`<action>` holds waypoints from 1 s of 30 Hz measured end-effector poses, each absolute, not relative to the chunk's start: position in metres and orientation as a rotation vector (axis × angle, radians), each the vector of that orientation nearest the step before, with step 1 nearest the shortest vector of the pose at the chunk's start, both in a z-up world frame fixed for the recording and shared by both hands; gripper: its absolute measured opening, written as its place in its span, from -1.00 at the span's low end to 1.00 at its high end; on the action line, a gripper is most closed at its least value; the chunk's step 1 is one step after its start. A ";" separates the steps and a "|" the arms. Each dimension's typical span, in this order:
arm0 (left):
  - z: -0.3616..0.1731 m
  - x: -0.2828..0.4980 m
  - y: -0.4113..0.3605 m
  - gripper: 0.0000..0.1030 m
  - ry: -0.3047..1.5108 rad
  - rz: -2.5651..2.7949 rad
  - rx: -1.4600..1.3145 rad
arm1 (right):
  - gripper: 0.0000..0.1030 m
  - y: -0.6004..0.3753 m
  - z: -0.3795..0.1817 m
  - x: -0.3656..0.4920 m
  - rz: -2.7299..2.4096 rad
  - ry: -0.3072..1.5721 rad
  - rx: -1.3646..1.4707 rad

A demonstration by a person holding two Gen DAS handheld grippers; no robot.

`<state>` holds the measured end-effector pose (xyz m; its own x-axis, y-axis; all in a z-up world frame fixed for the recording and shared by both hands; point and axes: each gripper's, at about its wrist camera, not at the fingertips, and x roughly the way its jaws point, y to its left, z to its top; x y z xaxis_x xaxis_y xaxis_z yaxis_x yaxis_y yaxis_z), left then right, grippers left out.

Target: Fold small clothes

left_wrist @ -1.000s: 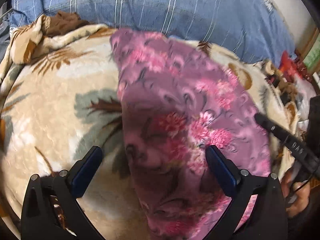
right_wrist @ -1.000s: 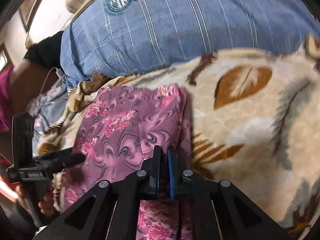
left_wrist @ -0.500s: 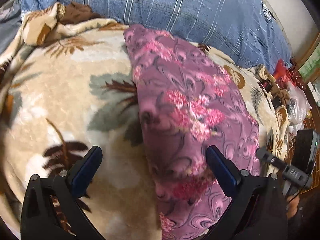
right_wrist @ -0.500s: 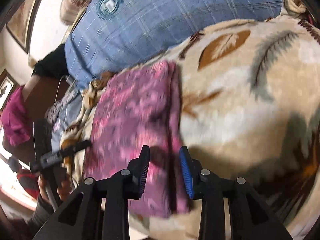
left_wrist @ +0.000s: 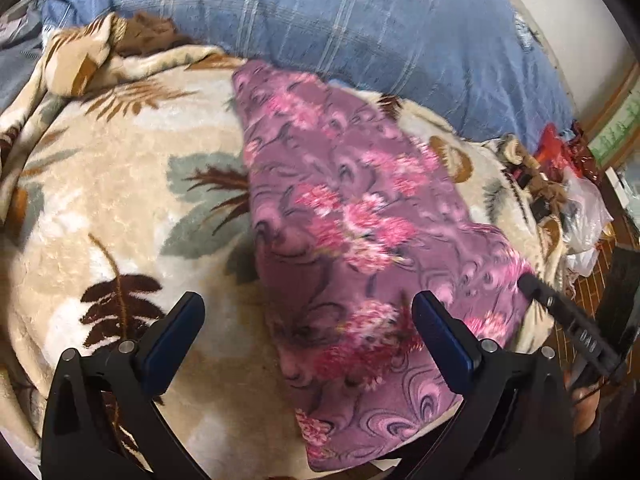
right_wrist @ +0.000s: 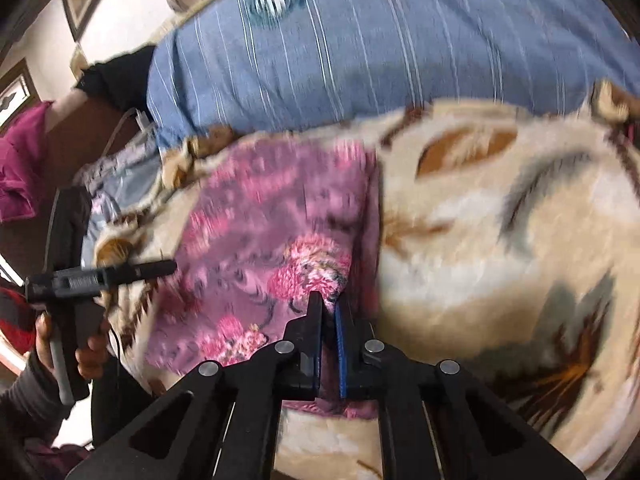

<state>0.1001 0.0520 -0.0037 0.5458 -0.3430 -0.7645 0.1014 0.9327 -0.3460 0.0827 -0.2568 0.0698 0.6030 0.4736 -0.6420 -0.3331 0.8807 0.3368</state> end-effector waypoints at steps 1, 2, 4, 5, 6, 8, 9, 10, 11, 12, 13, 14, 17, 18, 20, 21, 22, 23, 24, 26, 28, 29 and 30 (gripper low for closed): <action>-0.001 0.099 0.049 1.00 0.953 -0.273 -0.258 | -0.91 -0.260 0.074 0.085 0.468 0.788 0.191; -0.001 0.098 0.045 1.00 0.949 -0.272 -0.235 | -0.91 -0.260 0.075 0.086 0.464 0.785 0.188; -0.006 0.098 0.037 1.00 0.958 -0.257 -0.178 | -0.91 -0.261 0.068 0.088 0.458 0.813 0.196; -0.012 0.097 0.032 1.00 0.975 -0.255 -0.152 | -0.91 -0.261 0.061 0.087 0.454 0.830 0.200; -0.017 0.097 0.030 1.00 0.991 -0.256 -0.141 | -0.91 -0.262 0.057 0.086 0.452 0.843 0.210; -0.032 0.097 0.026 1.00 1.037 -0.263 -0.127 | -0.91 -0.266 0.045 0.080 0.449 0.864 0.252; -0.039 0.097 0.024 1.00 1.054 -0.261 -0.120 | -0.91 -0.269 0.038 0.078 0.440 0.875 0.268; -0.045 0.097 0.023 1.00 1.062 -0.255 -0.103 | -0.91 -0.269 0.031 0.078 0.432 0.889 0.274; -0.045 0.094 0.020 1.00 1.041 -0.247 -0.074 | -0.90 -0.268 0.022 0.079 0.420 0.915 0.265; -0.043 0.092 0.016 1.00 1.033 -0.249 -0.043 | -0.90 -0.265 0.014 0.082 0.409 0.949 0.246; -0.040 0.091 0.015 1.00 1.035 -0.266 -0.028 | -0.87 -0.264 0.012 0.082 0.413 0.957 0.246; -0.033 0.089 0.015 1.00 1.023 -0.282 -0.024 | -0.74 -0.264 0.016 0.082 0.424 0.955 0.255; -0.009 0.087 0.022 1.00 0.940 -0.301 -0.041 | -0.66 -0.272 0.041 0.091 0.481 0.908 0.331; -0.001 0.090 0.024 1.00 0.915 -0.299 -0.046 | -0.58 -0.273 0.049 0.096 0.491 0.882 0.348; 0.007 0.098 0.028 1.00 0.884 -0.286 -0.058 | -0.12 -0.270 0.055 0.108 0.499 0.862 0.368; 0.009 0.105 0.029 1.00 0.875 -0.275 -0.070 | -0.08 -0.265 0.055 0.118 0.504 0.858 0.378; 0.009 0.113 0.028 1.00 0.876 -0.268 -0.085 | -0.08 -0.260 0.052 0.124 0.499 0.863 0.378; 0.006 0.121 0.028 1.00 0.885 -0.261 -0.094 | -0.13 -0.255 0.045 0.132 0.480 0.882 0.368; 0.000 0.129 0.027 1.00 0.906 -0.236 -0.097 | -0.25 -0.249 0.036 0.141 0.438 0.903 0.342; -0.012 0.136 0.026 1.00 0.938 -0.215 -0.097 | -0.78 -0.244 0.025 0.144 0.422 0.875 0.321; -0.019 0.134 0.035 1.00 0.962 -0.218 -0.124 | -0.79 -0.242 0.018 0.142 0.397 0.868 0.309; -0.018 0.133 0.039 1.00 0.960 -0.230 -0.148 | -0.80 -0.243 0.019 0.142 0.390 0.872 0.314; -0.015 0.133 0.044 1.00 0.950 -0.239 -0.173 | -0.78 -0.245 0.021 0.143 0.390 0.883 0.315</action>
<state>0.1325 0.0440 -0.0148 0.5580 -0.2775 -0.7821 0.1260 0.9598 -0.2507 0.1433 -0.2450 0.0207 0.5731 0.4535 -0.6825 -0.1987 0.8849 0.4212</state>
